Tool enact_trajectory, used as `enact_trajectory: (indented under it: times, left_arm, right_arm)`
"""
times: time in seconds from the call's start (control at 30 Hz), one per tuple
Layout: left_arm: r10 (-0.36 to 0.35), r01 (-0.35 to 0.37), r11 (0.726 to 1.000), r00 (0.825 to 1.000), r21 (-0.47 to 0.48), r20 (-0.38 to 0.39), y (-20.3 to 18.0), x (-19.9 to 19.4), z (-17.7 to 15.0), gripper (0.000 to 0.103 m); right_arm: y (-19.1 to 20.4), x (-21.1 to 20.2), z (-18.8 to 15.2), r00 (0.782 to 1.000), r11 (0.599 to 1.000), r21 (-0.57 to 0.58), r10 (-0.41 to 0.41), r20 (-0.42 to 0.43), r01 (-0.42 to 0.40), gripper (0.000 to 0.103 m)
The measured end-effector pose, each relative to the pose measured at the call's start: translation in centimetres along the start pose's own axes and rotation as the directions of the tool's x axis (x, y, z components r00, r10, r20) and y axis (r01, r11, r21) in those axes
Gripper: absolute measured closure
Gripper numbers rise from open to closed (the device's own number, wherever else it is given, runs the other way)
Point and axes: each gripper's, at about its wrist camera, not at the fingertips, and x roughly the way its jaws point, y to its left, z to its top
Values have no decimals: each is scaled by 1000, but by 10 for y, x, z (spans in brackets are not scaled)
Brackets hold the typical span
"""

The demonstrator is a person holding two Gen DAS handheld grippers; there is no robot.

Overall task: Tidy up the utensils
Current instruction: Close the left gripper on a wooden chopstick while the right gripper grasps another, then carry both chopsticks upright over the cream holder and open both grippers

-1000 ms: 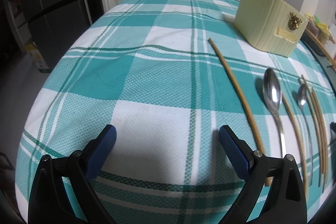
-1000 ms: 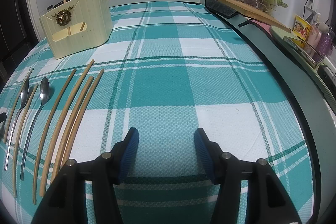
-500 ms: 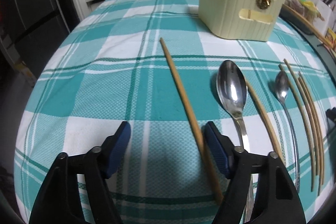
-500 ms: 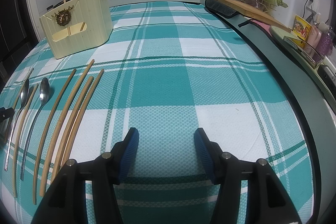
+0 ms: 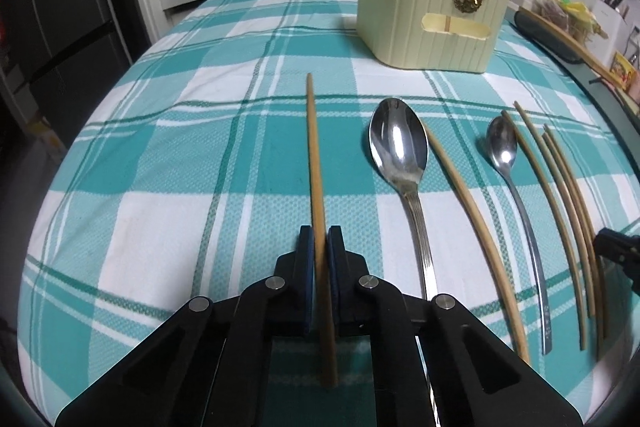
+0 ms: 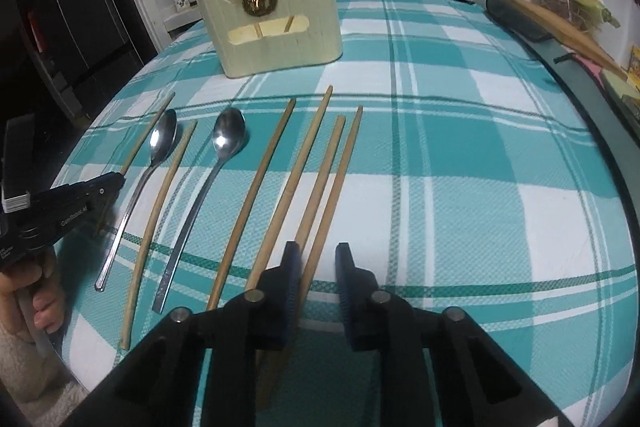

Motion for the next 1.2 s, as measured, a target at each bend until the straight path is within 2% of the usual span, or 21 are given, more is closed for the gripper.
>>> enact_trajectory:
  times: [0.2,0.3,0.4,0.47,0.5,0.53,0.6,0.63,0.67,0.73,0.9,1.17,1.2]
  left_arm:
    - [-7,7,1000,999,-3,-33,7,-15,-17,97]
    - [-31,31,999,997,6,-67,15,-24,-26,97]
    - [-76,79,997,990,23,-115,23,-28,-30,97]
    - [-119,125,992,981,28,-151,28,-27,-25,94]
    - [-136,142,990,977,26,-165,30,-26,-21,84]
    - [-150,157,987,973,27,-174,32,-25,-17,70]
    - [-159,169,985,970,43,-181,34,-24,-7,52]
    - [-157,171,984,970,58,-187,34,-23,-1,50]
    - [-152,169,983,970,75,-192,34,-21,4,50]
    - [-146,169,980,968,105,-204,32,-15,15,49]
    - [-145,178,980,949,95,-281,32,15,34,52]
    - [-79,124,984,947,127,-311,21,44,67,53]
    - [-74,119,984,949,132,-307,20,46,70,56]
  right_arm:
    - [8,0,-1,995,994,-62,-89,-34,87,95]
    - [-2,-7,-6,987,988,-57,-148,-56,144,96]
    - [-14,-14,-12,984,987,-40,-161,-79,158,96]
    - [-19,-17,-13,987,991,-34,-130,-99,127,96]
    - [-20,-17,-12,986,992,-38,-122,-110,118,95]
    - [-19,-16,-11,986,993,-46,-116,-120,111,95]
    - [-20,-15,-7,985,995,-60,-86,-147,78,87]
    - [-21,-14,-5,985,997,-61,-61,-164,51,83]
    - [-21,-13,-2,983,998,-60,-38,-177,28,74]
    - [-21,-10,4,979,997,-72,-10,-206,-5,69]
    - [-21,3,21,975,989,-149,-41,-218,8,69]
    - [-13,32,64,968,977,-208,-91,-235,41,70]
    - [-12,36,70,968,976,-214,-94,-232,43,74]
